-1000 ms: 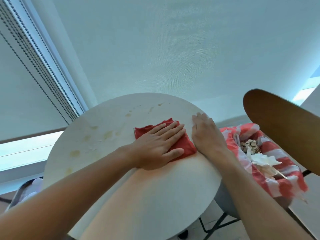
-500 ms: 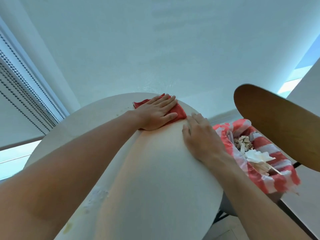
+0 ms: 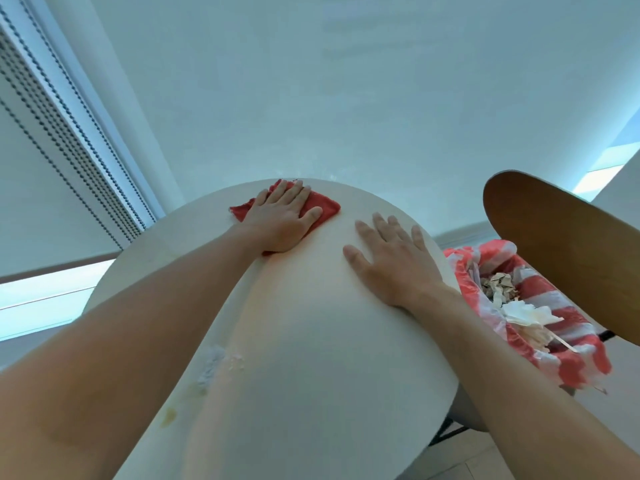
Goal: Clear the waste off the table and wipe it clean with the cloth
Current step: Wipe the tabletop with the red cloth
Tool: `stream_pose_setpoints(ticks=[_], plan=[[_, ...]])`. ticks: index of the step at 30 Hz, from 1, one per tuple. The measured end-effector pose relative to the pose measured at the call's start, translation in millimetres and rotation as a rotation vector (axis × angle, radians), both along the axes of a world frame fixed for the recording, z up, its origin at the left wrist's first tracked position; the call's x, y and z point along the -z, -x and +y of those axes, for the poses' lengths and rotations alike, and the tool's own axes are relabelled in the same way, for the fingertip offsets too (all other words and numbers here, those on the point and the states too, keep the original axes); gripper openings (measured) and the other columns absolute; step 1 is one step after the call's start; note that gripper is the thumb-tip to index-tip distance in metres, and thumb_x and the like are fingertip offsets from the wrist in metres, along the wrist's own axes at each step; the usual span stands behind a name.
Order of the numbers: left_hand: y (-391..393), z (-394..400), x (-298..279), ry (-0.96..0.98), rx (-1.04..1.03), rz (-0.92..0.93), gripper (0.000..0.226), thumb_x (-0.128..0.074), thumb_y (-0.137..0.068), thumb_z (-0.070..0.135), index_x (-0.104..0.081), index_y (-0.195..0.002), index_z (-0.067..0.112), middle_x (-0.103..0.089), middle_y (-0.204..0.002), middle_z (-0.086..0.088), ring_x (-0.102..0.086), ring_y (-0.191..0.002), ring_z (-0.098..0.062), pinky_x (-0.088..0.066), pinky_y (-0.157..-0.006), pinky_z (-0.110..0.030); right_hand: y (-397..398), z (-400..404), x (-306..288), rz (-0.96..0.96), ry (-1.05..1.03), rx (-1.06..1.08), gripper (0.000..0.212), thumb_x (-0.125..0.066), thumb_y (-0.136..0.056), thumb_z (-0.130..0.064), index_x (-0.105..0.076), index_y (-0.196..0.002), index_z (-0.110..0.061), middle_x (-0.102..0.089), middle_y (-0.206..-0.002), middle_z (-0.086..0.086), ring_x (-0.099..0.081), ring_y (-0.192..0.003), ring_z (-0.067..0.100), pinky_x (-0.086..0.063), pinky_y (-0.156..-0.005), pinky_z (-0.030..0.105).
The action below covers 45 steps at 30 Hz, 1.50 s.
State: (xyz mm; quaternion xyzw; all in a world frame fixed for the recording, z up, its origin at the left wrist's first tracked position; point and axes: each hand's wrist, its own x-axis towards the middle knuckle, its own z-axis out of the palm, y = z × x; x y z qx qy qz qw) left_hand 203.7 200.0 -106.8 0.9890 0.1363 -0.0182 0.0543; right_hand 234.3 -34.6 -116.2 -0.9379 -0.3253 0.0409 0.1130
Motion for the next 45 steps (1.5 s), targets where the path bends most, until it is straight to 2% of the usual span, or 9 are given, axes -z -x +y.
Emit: stream_pose_setpoints(ticks=[13, 16, 19, 23, 26, 34, 45], plan=[[94.2, -38.0, 2.3, 0.026, -0.182, -0.034, 0.074, -0.006, -0.097, 0.064, 0.002, -0.159, 0.026, 0.011, -0.166, 0.008, 0.017, -0.151, -0.01, 0.008, -0.123, -0.044, 3.4, 0.8, -0.6, -0.001, 0.032, -0.01, 0.069, -0.017, -0.099, -0.063, -0.01, -0.16, -0.032, 0.0, -0.169, 0.001, 0.006, -0.155, 0.02, 0.008, -0.123, 0.051], [112.5, -56.1, 2.9, 0.022, -0.191, -0.04, 0.074, -0.006, -0.097, 0.064, 0.002, -0.159, 0.026, 0.012, -0.166, 0.008, 0.018, -0.151, -0.01, 0.007, -0.123, -0.044, 5.6, 3.5, -3.2, -0.047, 0.022, -0.05, 0.063, -0.02, -0.103, -0.053, -0.014, -0.16, -0.026, -0.005, -0.169, 0.004, 0.003, -0.156, 0.022, 0.007, -0.124, 0.05], [131.3, -73.3, 2.9, 0.011, -0.196, -0.062, 0.073, -0.007, -0.097, 0.064, 0.002, -0.159, 0.027, 0.012, -0.166, 0.009, 0.018, -0.151, -0.009, 0.006, -0.124, -0.043, 17.5, 14.5, -8.1, -0.062, -0.043, -0.179, 0.057, -0.022, -0.106, -0.041, -0.02, -0.159, -0.02, -0.013, -0.168, 0.004, -0.005, -0.155, 0.022, -0.001, -0.125, 0.047], [159.5, -96.0, 3.5, -0.009, -0.183, -0.064, 0.07, -0.007, -0.098, 0.064, 0.003, -0.159, 0.03, 0.013, -0.165, 0.012, 0.02, -0.15, -0.007, 0.006, -0.123, -0.043, 31.6, 32.4, -12.9, -0.037, -0.121, -0.343, 0.051, -0.024, -0.107, -0.027, -0.027, -0.157, -0.02, -0.021, -0.166, 0.002, -0.013, -0.154, 0.022, -0.008, -0.125, 0.045], [173.6, -104.0, 2.5, -0.029, -0.159, -0.061, 0.071, -0.003, -0.096, 0.065, 0.004, -0.158, 0.032, 0.014, -0.165, 0.014, 0.022, -0.149, -0.005, 0.006, -0.124, -0.041, 31.8, 40.6, -11.7, -0.024, -0.132, -0.388, 0.05, -0.025, -0.106, -0.023, -0.029, -0.156, -0.019, -0.024, -0.165, 0.003, -0.016, -0.154, 0.022, -0.009, -0.125, 0.044], [171.0, -77.3, -1.4, -0.054, -0.137, -0.027, 0.076, 0.001, -0.09, 0.069, 0.005, -0.158, 0.036, 0.011, -0.165, 0.017, 0.02, -0.149, -0.004, 0.005, -0.124, -0.039, 27.2, 44.1, -1.6, -0.007, -0.122, -0.399, 0.052, -0.024, -0.107, -0.032, -0.03, -0.156, -0.017, -0.023, -0.166, 0.004, -0.014, -0.154, 0.02, -0.007, -0.125, 0.042], [137.6, 5.7, -1.8, -0.064, -0.2, 0.016, 0.069, -0.008, -0.098, 0.065, 0.0, -0.159, 0.034, 0.005, -0.166, 0.015, 0.013, -0.151, -0.008, 0.004, -0.124, -0.04, 27.9, 45.8, -2.9, -0.002, -0.108, -0.37, 0.053, -0.027, -0.106, -0.035, -0.029, -0.157, -0.021, -0.022, -0.166, -0.002, -0.013, -0.154, 0.015, -0.005, -0.126, 0.037]])
